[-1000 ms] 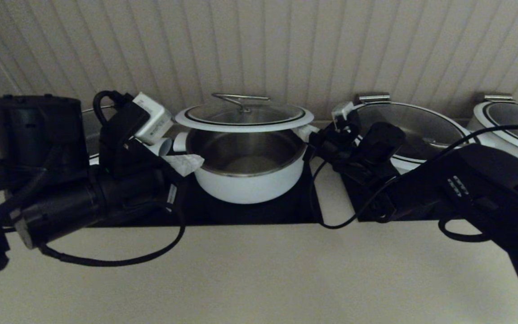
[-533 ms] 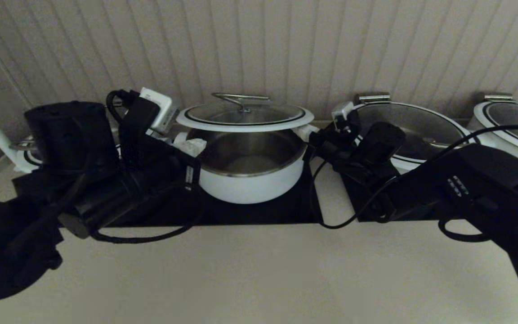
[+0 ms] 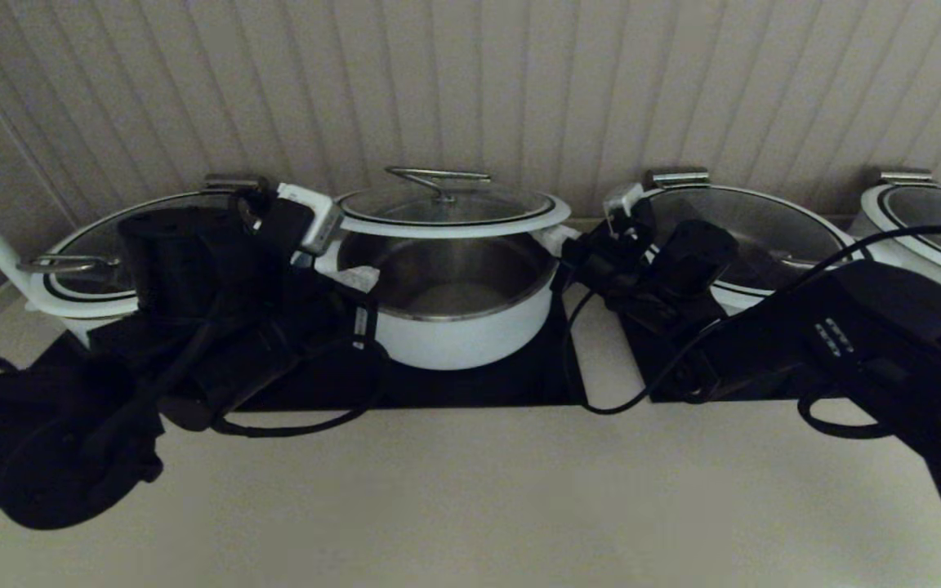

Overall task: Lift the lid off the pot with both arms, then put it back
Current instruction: Open the pot lid completely

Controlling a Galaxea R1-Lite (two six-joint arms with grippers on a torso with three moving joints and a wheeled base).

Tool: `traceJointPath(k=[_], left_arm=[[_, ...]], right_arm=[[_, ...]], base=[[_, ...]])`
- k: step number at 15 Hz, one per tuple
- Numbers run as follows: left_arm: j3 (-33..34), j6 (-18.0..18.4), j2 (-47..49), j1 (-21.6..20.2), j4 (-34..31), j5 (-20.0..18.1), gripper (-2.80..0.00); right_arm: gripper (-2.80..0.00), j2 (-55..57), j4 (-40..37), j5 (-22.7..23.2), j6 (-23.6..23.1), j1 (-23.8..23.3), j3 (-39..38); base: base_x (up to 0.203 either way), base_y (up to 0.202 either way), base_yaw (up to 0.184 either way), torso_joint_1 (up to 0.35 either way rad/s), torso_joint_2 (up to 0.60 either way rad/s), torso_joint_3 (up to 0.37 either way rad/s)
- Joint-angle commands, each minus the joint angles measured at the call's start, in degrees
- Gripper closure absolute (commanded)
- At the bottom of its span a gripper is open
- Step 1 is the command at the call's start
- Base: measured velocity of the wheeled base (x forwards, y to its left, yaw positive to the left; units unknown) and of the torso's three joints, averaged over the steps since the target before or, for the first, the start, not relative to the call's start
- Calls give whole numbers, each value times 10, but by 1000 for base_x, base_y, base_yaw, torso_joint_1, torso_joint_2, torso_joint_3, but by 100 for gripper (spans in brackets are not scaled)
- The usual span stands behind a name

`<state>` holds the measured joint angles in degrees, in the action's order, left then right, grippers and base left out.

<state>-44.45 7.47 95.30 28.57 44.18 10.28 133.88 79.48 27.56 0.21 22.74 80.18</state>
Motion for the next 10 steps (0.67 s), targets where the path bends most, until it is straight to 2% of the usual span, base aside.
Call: traceJointPath(k=[1, 3, 6, 10], left_arm=[[-18, -3, 27, 1, 18, 27, 0], [-42, -12, 41, 8, 31, 41, 0], [-53, -14, 45, 12, 30, 40, 0], [-51, -14, 38, 47, 29, 42, 0]], right_arm=[[0, -5, 5, 2, 0, 1, 1], [0, -5, 4, 2, 0, 1, 0], [0, -5, 2, 3, 0, 1, 1], [0, -2, 4, 3, -1, 1, 0]], base=[[0, 0, 0, 0, 0, 0], [0, 0, 0, 0, 0, 0], [0, 0, 0, 0, 0, 0], [0, 0, 0, 0, 0, 0]])
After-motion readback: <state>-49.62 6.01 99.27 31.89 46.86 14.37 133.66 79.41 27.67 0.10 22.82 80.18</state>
